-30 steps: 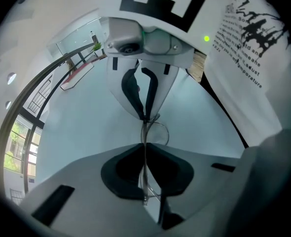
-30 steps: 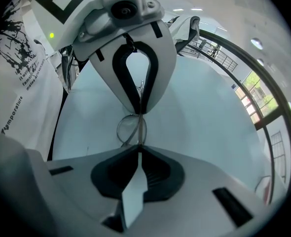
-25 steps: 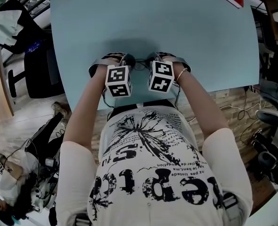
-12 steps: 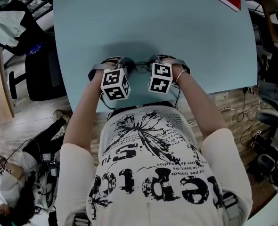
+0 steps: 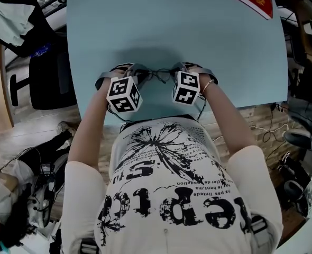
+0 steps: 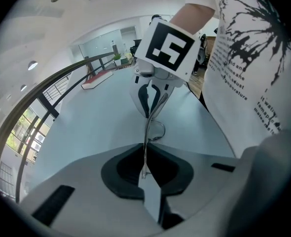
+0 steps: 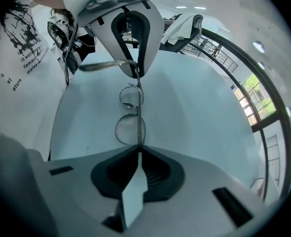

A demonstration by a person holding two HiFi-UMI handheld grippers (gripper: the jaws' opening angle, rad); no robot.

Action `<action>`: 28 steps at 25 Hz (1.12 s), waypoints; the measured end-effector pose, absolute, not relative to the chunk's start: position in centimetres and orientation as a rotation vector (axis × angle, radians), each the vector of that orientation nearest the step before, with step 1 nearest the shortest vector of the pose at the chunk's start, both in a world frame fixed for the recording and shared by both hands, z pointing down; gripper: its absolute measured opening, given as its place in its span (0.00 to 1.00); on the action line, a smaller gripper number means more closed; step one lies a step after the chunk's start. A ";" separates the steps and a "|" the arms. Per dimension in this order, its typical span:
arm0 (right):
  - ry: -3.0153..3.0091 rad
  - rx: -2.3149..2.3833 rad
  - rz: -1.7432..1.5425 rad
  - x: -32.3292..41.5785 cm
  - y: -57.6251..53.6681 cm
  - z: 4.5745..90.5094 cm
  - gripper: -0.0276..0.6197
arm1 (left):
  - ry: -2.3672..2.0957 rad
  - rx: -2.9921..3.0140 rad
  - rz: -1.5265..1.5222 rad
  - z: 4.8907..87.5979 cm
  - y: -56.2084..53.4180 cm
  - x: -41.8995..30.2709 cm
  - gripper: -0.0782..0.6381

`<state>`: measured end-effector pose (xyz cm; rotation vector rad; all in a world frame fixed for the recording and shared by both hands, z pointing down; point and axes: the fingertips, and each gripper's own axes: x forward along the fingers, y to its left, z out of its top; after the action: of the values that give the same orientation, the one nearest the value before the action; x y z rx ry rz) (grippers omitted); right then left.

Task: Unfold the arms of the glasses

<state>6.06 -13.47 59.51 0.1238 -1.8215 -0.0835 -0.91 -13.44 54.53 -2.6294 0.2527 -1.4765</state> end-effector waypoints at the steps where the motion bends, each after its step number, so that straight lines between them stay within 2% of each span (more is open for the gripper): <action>1: -1.820 0.124 -0.088 6.0 -13.5 59.5 0.09 | 0.258 -2.630 -1.472 54.4 -13.4 -1.1 0.15; 21: -1.789 0.151 -0.082 4.6 -13.4 59.7 0.10 | 0.387 -2.802 -1.384 53.9 -12.7 -5.8 0.15; 22: -1.783 0.156 -0.087 4.5 -13.5 59.5 0.11 | 0.386 -2.805 -1.383 53.9 -12.8 -5.8 0.15; 24: -1.778 0.149 -0.110 4.2 -13.5 58.9 0.20 | 0.391 -2.815 -1.370 53.8 -12.9 -5.8 0.15; 28: -1.820 0.114 -0.150 1.5 -13.0 57.3 0.23 | 0.407 -2.847 -1.335 53.3 -13.2 -5.6 0.15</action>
<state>1.48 -12.97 57.33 0.1143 -1.8198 -0.1497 -5.60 -13.20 53.25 -2.8470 0.4066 -1.3345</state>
